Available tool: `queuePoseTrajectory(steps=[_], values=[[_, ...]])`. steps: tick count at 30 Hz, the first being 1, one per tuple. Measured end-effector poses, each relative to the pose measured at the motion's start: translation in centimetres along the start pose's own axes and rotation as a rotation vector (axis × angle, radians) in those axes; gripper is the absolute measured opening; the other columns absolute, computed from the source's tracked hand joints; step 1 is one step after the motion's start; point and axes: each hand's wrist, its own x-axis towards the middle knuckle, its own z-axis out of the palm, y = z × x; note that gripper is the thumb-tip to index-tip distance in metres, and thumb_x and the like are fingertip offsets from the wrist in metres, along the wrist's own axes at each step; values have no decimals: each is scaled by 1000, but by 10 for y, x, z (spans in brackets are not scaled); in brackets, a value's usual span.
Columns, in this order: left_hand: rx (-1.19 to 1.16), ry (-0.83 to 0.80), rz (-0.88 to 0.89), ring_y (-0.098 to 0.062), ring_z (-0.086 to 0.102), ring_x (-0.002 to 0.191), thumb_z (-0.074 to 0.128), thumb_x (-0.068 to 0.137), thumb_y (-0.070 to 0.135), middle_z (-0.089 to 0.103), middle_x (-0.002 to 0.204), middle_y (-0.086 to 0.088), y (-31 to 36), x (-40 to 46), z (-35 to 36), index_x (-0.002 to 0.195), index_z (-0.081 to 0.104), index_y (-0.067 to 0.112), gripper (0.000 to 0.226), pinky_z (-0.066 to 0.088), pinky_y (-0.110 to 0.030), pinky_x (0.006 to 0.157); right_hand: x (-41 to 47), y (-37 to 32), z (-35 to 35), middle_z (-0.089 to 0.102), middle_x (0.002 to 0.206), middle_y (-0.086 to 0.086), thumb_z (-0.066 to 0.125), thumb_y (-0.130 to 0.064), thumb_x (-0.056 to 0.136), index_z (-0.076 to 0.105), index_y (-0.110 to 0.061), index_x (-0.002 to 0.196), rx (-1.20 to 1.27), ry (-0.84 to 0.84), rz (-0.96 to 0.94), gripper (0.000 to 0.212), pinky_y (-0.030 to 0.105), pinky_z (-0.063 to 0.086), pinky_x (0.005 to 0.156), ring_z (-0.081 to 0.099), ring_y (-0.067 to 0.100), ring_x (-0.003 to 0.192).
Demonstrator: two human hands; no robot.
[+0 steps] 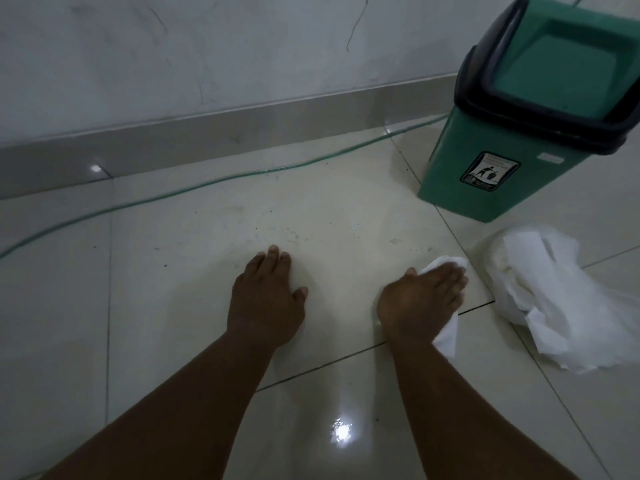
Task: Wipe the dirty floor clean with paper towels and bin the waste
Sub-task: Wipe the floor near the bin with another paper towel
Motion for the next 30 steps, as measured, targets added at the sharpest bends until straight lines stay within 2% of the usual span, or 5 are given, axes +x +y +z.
queuePoseTrajectory(steps=[9,14,17,21,30], values=[[-33,41,-1,-22,12,152,41,97,47,13,166,-2,0,0,5,156,21,19,68,20,-41,122,43,-20,11,12,166,16,25,-35,108,11,0,157,-8,-186,-387,62,41,6,126,7,26,154],[-64,29,125,-20,4,153,35,102,38,7,167,-1,-20,-8,7,157,17,21,61,13,-39,123,31,-42,21,18,165,13,26,-37,107,15,-3,157,19,-243,-527,62,38,9,126,12,24,154],[-108,103,165,-23,14,152,39,101,30,23,164,-4,-43,-23,5,154,30,20,55,16,-40,122,14,-67,31,19,165,13,28,-37,107,17,-4,157,63,-318,-597,62,34,6,125,13,22,153],[-180,258,25,-34,36,142,46,95,22,47,149,-15,-82,-38,-3,143,50,9,50,28,-46,118,-15,-104,50,22,164,14,32,-36,107,21,-3,156,106,-367,-693,60,33,7,125,15,23,153],[-207,392,-84,-36,44,134,45,89,17,57,139,-16,-162,-62,-23,135,57,6,49,34,-46,115,-83,-163,75,24,164,12,32,-39,106,22,-5,156,130,-466,-832,61,34,9,125,16,20,153]])
